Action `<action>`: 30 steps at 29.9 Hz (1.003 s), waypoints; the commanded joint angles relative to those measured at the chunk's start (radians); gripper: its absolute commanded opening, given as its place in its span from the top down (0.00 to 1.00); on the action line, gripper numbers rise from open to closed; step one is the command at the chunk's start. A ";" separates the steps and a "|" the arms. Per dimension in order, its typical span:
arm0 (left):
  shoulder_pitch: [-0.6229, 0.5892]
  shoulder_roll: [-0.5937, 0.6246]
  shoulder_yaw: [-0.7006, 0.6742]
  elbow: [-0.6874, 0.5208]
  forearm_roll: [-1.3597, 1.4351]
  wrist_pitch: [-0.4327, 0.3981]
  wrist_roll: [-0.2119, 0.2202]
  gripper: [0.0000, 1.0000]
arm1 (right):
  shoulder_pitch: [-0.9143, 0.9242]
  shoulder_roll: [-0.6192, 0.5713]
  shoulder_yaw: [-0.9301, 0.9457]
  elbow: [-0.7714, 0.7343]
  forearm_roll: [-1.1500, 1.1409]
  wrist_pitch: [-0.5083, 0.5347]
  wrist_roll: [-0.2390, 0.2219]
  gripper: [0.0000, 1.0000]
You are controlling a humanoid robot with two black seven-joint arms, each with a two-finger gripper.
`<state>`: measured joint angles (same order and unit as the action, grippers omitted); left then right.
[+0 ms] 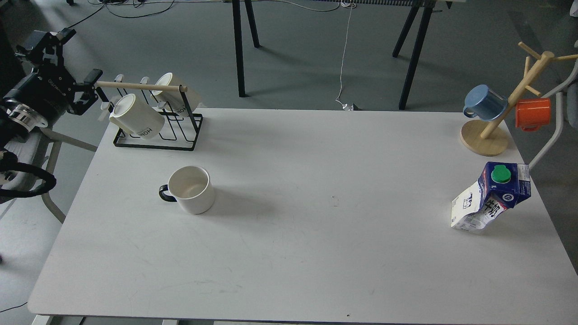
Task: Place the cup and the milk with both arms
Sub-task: 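Reach the left gripper toward the white mug on the table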
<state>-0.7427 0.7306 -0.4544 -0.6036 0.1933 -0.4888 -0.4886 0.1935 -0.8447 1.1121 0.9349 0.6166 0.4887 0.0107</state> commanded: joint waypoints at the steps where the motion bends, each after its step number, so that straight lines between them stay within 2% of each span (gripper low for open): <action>1: 0.000 0.000 0.000 -0.001 0.000 0.000 0.000 0.00 | 0.021 0.001 -0.001 0.001 0.000 0.000 0.000 0.04; 9: 0.002 0.013 -0.001 0.005 0.000 0.000 0.000 0.00 | 0.029 -0.001 -0.001 0.002 0.000 0.000 0.000 0.04; 14: -0.009 0.010 -0.004 0.079 0.014 0.000 0.000 0.00 | 0.027 0.001 -0.001 0.005 0.002 0.000 0.000 0.04; 18: -0.046 0.010 -0.001 0.084 0.067 0.000 0.000 0.00 | 0.027 -0.001 0.000 0.008 0.002 0.000 0.000 0.04; 26: -0.178 0.004 -0.004 0.067 0.660 0.000 0.000 0.00 | 0.023 -0.002 0.008 0.008 0.003 0.000 0.000 0.04; 30: -0.193 0.010 -0.001 -0.042 0.930 0.000 0.000 0.00 | 0.017 -0.002 0.014 0.016 0.005 0.000 0.000 0.04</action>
<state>-0.9264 0.7363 -0.4584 -0.5652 0.9340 -0.4887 -0.4889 0.2130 -0.8467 1.1218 0.9444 0.6199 0.4887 0.0105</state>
